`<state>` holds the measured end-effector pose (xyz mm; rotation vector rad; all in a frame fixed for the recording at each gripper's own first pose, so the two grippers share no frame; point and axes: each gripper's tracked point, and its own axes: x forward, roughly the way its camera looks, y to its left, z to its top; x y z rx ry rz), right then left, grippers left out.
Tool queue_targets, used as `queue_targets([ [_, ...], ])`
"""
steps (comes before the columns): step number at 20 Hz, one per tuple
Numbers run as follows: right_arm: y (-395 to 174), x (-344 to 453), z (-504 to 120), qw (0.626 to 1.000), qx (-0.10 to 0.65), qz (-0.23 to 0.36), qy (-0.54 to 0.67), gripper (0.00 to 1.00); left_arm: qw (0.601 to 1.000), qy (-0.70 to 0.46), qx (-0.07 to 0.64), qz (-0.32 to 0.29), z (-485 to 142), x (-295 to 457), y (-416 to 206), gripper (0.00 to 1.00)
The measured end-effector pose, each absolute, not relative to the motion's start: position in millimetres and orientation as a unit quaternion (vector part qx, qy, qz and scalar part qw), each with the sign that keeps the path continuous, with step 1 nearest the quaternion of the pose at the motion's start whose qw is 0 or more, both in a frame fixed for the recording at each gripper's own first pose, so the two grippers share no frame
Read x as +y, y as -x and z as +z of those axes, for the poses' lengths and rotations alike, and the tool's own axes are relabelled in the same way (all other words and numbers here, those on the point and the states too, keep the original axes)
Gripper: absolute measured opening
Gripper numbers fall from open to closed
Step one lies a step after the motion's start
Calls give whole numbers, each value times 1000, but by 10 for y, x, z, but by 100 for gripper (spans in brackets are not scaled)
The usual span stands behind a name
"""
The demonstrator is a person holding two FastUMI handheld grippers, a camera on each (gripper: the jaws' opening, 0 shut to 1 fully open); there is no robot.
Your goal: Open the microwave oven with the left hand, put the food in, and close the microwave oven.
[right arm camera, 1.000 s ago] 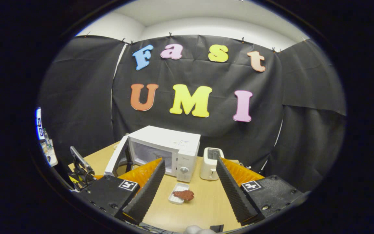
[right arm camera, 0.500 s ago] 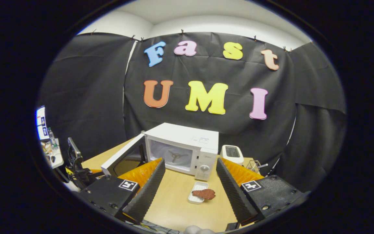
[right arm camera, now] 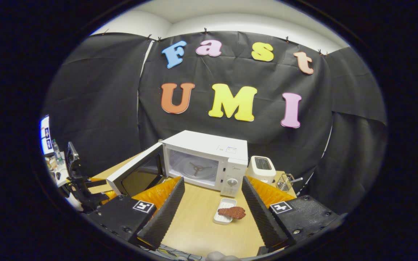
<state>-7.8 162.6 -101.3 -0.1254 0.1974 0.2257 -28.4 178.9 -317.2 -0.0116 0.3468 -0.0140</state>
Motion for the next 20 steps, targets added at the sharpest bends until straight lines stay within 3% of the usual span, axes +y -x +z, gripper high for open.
queue_targets([
  [5, -99, 1446, -1520, 985, 129, 104, 47, 100, 983, -36, 179, 25, -3138, 2110, 496, 96],
  [12, -433, 1016, -2851, 967, 236, 97, -13, 100, 981, -15, 179, 78, -2706, 2320, 820, 96],
  [14, -551, 937, -3168, 959, 262, 101, -34, 100, 983, -5, 166, 82, -2419, 2189, 880, 96],
  [15, -617, 907, -3297, 955, 276, 103, -44, 94, 984, 2, 159, 81, -2266, 2083, 880, 96],
  [16, -699, 890, -3383, 951, 282, 111, -59, 99, 986, 7, 150, 76, -2105, 1962, 871, 96],
  [17, -796, 889, -3439, 948, 287, 119, -71, 87, 987, 9, 142, 73, -1948, 1826, 843, 96],
  [18, -887, 857, -3519, 946, 291, 121, -77, 95, 989, 11, 135, 67, -1826, 1679, 812, 96],
  [20, -1078, 821, -3642, 940, 300, 132, -90, 94, 991, 22, 120, 54, -1564, 1365, 706, 96],
])
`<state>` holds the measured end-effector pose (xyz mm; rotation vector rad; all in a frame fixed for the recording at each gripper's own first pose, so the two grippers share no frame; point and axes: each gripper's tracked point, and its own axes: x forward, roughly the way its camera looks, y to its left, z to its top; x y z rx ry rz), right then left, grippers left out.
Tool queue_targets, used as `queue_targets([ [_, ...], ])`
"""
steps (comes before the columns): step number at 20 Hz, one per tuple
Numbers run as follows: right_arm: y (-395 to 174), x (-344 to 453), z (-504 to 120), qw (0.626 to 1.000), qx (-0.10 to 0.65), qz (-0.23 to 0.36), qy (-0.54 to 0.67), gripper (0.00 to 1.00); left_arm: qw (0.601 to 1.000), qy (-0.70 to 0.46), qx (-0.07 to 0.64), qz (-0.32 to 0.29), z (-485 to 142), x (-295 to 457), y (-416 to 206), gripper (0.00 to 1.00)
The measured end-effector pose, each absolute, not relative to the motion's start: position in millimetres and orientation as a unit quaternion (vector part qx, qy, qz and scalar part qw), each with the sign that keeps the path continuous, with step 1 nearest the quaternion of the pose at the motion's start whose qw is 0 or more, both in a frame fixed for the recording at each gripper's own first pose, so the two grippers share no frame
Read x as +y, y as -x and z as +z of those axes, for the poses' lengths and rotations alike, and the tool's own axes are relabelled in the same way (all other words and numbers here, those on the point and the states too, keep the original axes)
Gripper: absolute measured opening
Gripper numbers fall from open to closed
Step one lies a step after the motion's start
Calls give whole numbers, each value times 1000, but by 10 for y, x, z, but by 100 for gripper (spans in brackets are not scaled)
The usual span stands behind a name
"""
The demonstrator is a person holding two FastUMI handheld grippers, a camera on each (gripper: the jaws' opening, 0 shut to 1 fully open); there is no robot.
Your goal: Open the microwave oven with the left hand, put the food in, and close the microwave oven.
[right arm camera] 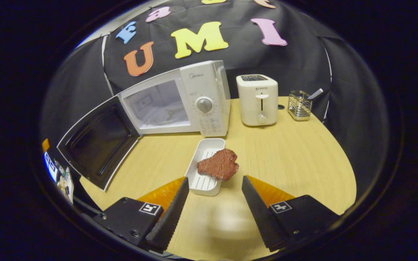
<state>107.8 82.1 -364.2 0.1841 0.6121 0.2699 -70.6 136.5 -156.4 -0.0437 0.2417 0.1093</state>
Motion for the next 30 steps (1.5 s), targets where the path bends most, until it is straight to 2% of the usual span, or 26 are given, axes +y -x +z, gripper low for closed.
queue_targets([
  [2, -1235, 821, -3720, 931, 311, 151, -114, 94, 992, 28, 110, 50, -1379, 1099, 552, 96],
  [4, -1367, 854, -3766, 919, 325, 174, -138, 86, 993, 24, 107, 52, -1255, 878, 417, 96],
  [5, -1411, 879, -3788, 914, 330, 185, -146, 67, 993, 22, 106, 54, -1212, 786, 357, 96],
  [6, -1440, 895, -3789, 910, 333, 196, -150, 74, 992, 20, 109, 57, -1184, 702, 315, 96],
  [7, -1474, 897, -3803, 905, 339, 205, -152, 52, 992, 18, 113, 60, -1176, 623, 288, 96],
  [8, -1484, 920, -3821, 899, 347, 215, -156, 61, 991, 17, 115, 63, -1160, 546, 262, 96],
  [9, -1490, 934, -3835, 894, 354, 224, -159, 41, 991, 16, 117, 64, -1145, 476, 244, 96],
  [10, -1507, 929, -3827, 892, 357, 228, -159, 50, 991, 13, 119, 66, -1140, 418, 223, 96],
  [11, -1531, 918, -3821, 890, 358, 231, -160, 27, 990, 10, 122, 65, -1147, 367, 202, 96],
  [12, -1527, 913, -3809, 888, 359, 236, -162, 39, 990, 7, 124, 66, -1152, 334, 192, 96],
  [14, -1535, 926, -3768, 883, 359, 248, -172, 32, 990, 4, 127, 65, -1161, 290, 173, 96],
  [15, -1548, 935, -3744, 883, 358, 250, -174, 16, 990, 4, 124, 62, -1155, 278, 151, 96],
  [16, -1538, 940, -3732, 883, 360, 250, -169, 21, 991, 5, 123, 60, -1153, 266, 118, 96],
  [18, -1527, 970, -3629, 889, 350, 256, -148, 17, 991, 10, 120, 53, -1161, 294, 90, 96],
  [19, -1524, 981, -3547, 893, 343, 257, -136, 7, 992, 15, 118, 48, -1174, 319, 69, 96],
  [20, -1510, 989, -3444, 898, 335, 257, -126, 17, 992, 18, 116, 43, -1198, 347, 39, 96],
  [21, -1517, 1008, -3323, 904, 324, 255, -116, 7, 992, 20, 118, 39, -1242, 392, 18, 96],
  [22, -1526, 1043, -3198, 909, 312, 252, -110, 17, 992, 23, 119, 32, -1289, 443, 9, 96],
  [27, -1601, 1551, -2547, 925, 256, 248, -131, 16, 992, 13, 124, 1, -1399, 760, -26, 96],
  [30, -1738, 2036, -2410, 928, 230, 244, -164, 16, 991, 2, 129, -21, -1438, 946, -12, 96],
])
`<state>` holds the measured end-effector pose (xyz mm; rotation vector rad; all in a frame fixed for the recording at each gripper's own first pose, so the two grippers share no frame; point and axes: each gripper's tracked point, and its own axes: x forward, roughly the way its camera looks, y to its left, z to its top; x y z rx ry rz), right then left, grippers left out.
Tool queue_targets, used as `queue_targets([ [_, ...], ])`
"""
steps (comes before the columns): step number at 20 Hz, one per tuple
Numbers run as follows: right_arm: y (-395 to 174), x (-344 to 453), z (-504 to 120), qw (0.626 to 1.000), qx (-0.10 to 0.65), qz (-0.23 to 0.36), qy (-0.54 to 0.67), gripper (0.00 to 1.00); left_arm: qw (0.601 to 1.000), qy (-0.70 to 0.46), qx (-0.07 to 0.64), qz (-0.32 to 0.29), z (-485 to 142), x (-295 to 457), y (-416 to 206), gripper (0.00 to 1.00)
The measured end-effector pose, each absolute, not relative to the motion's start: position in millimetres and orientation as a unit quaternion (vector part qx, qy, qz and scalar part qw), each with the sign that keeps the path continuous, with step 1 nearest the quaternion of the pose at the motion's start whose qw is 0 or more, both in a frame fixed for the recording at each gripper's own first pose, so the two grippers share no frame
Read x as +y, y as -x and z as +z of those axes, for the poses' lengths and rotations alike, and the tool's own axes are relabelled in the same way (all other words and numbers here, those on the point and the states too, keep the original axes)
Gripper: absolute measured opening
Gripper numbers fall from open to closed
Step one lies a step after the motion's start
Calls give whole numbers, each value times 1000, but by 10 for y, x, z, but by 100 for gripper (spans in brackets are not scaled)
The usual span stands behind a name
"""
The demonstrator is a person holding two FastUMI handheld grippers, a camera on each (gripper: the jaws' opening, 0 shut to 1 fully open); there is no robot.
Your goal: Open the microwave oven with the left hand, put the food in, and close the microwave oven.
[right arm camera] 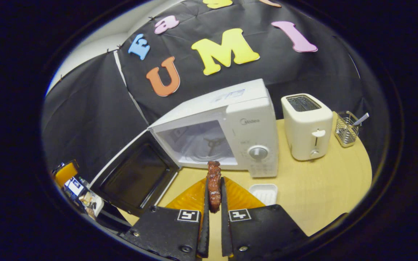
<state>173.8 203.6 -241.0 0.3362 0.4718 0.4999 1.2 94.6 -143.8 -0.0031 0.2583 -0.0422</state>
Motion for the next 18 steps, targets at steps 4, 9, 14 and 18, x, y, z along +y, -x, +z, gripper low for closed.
queue_targets([
  [4, -1978, 2715, -2474, 917, 213, 231, -244, 17, 988, 0, 144, -52, -1530, 1130, 18, 96],
  [9, -2239, 3392, -2689, 892, 194, 187, -363, 16, 984, 1, 161, -77, -1637, 1339, 35, 96],
  [14, -2518, 3777, -2921, 873, 167, 137, -438, 16, 985, -14, 154, -81, -1672, 1508, 26, 96],
  [18, -2805, 3835, -3045, 836, 140, 88, -523, 16, 982, -14, 168, -83, -1792, 1548, 27, 96],
])
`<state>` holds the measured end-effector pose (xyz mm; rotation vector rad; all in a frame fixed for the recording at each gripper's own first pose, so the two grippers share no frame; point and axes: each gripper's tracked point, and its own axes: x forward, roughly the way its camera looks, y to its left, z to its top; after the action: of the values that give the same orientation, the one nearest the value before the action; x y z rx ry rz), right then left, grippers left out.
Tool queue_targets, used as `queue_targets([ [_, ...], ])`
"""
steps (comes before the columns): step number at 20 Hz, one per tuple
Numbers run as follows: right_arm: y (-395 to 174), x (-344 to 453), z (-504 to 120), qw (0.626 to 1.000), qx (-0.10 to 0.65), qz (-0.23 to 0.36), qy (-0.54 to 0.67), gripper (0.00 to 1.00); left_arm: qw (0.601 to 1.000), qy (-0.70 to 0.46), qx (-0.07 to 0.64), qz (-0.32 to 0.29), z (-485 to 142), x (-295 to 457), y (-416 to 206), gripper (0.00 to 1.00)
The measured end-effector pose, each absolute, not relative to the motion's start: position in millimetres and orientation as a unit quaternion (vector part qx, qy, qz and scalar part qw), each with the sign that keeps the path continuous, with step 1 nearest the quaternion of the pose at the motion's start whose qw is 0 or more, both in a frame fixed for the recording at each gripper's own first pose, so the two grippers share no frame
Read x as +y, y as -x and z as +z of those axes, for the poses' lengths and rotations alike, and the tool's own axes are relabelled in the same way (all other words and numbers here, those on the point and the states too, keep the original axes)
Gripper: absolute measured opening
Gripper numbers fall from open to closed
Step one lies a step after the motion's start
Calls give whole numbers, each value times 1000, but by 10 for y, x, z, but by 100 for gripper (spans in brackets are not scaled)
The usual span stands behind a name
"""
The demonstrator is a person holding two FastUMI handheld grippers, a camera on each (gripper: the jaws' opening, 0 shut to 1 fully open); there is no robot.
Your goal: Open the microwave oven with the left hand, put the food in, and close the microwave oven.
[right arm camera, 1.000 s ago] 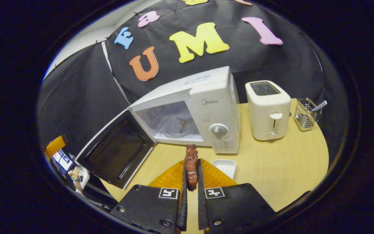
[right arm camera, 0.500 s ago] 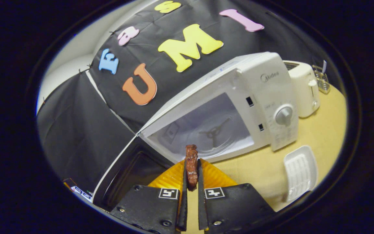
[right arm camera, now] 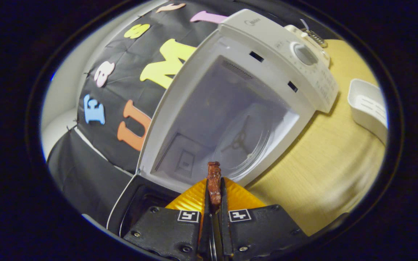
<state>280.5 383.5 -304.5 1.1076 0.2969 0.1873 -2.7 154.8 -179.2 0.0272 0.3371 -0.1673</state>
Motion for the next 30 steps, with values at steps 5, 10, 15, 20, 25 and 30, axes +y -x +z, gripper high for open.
queue_targets([
  [5, -3206, 3998, -3250, 830, 133, 63, -539, 16, 982, -15, 170, -83, -1818, 1654, -34, 96],
  [10, -3640, 3853, -3311, 840, 112, 17, -531, 16, 981, -15, 171, -88, -1836, 1699, -118, 96],
  [15, -3780, 3830, -3336, 880, 97, 1, -466, 7, 981, -15, 167, -96, -1841, 1709, -150, 96],
  [20, -3812, 3701, -3400, 935, 103, -31, -339, 34, 982, -11, 168, -91, -1862, 1762, -126, 96],
  [25, -3786, 3616, -3399, 963, 100, -47, -245, 61, 983, -5, 166, -81, -1840, 1830, -98, 96],
  [30, -3722, 3507, -3243, 980, 81, -49, -178, 100, 984, -7, 159, -82, -1843, 1797, -66, 96],
])
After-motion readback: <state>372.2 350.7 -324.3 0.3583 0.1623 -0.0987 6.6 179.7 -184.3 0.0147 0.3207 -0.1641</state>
